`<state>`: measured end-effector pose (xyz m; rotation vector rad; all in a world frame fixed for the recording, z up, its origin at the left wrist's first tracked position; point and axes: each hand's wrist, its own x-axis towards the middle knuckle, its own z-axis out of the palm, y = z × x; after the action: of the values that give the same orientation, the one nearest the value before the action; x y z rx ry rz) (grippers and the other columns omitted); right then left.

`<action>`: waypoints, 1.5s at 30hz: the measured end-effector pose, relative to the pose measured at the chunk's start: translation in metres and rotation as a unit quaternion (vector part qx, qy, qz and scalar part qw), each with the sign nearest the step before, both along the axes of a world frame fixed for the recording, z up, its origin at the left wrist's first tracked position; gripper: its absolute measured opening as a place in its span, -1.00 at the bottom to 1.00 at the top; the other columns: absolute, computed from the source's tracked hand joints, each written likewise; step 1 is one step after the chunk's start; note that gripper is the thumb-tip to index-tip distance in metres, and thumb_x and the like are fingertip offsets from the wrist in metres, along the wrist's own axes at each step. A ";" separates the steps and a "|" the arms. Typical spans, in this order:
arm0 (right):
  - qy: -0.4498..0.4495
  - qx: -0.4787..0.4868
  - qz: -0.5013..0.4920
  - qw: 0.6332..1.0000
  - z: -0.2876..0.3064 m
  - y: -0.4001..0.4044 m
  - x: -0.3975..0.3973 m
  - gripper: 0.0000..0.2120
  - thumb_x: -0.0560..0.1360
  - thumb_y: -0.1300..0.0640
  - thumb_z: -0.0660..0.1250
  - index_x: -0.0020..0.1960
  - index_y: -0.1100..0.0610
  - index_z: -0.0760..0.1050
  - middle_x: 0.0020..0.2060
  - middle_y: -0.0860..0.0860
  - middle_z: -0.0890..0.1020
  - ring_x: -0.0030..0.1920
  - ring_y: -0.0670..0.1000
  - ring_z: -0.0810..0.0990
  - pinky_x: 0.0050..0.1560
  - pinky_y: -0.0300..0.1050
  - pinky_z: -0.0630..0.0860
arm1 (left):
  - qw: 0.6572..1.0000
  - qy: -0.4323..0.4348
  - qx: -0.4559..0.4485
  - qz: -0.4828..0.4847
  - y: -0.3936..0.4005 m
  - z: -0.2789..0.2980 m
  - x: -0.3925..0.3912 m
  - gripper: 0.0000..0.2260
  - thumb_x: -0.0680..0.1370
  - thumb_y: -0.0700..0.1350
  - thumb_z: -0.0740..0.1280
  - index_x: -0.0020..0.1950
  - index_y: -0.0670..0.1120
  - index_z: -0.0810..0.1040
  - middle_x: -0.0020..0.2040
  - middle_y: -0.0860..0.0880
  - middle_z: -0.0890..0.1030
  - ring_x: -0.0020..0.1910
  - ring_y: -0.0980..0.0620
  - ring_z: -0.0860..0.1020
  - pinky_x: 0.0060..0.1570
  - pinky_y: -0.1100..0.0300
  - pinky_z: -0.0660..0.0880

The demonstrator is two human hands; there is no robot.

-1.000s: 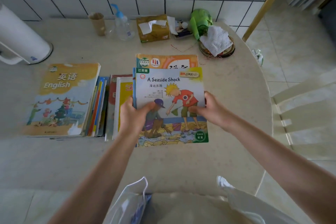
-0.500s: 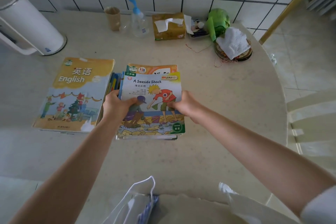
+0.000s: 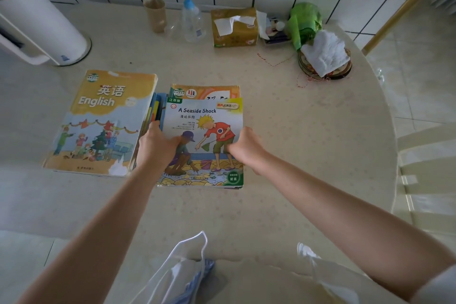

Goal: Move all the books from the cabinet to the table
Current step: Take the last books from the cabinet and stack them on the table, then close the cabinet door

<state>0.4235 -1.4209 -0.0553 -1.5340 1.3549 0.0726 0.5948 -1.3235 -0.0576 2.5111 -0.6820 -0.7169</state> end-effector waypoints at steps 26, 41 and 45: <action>0.032 -0.227 -0.026 0.973 -0.008 0.112 -0.170 -0.58 0.56 0.16 0.23 0.41 0.17 0.36 0.30 0.09 0.50 0.31 0.12 0.44 0.33 -0.08 0.33 | 0.916 -0.053 -0.209 -0.338 0.023 -0.003 -0.146 -0.71 0.48 -0.20 0.39 0.19 -0.06 0.57 0.02 0.08 0.68 -0.03 -0.01 0.63 -0.02 0.08 0.57; 0.176 -0.151 -0.423 0.876 -0.013 0.350 -0.233 -0.62 0.59 0.17 0.18 0.40 0.15 0.36 0.27 0.09 0.53 0.28 0.12 0.46 0.26 -0.05 0.38 | 0.660 0.064 -0.099 -0.742 0.101 -0.033 -0.263 -0.72 0.50 -0.17 0.37 0.21 -0.03 0.56 0.06 0.09 0.66 0.05 -0.01 0.58 -0.01 0.23 0.39; 0.195 -0.132 -0.516 0.824 -0.008 0.425 -0.236 -0.61 0.58 0.18 0.21 0.39 0.18 0.37 0.27 0.10 0.53 0.29 0.10 0.47 0.30 -0.06 0.37 | 0.593 0.087 -0.092 -0.795 0.137 -0.030 -0.300 -0.73 0.49 -0.19 0.38 0.19 -0.05 0.58 0.07 0.06 0.67 0.04 -0.02 0.61 0.05 0.18 0.44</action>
<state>0.1874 -0.9960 -0.0637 -0.8123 2.4540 -0.5263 0.2947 -1.1862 -0.0878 0.9236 -2.6931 -1.1862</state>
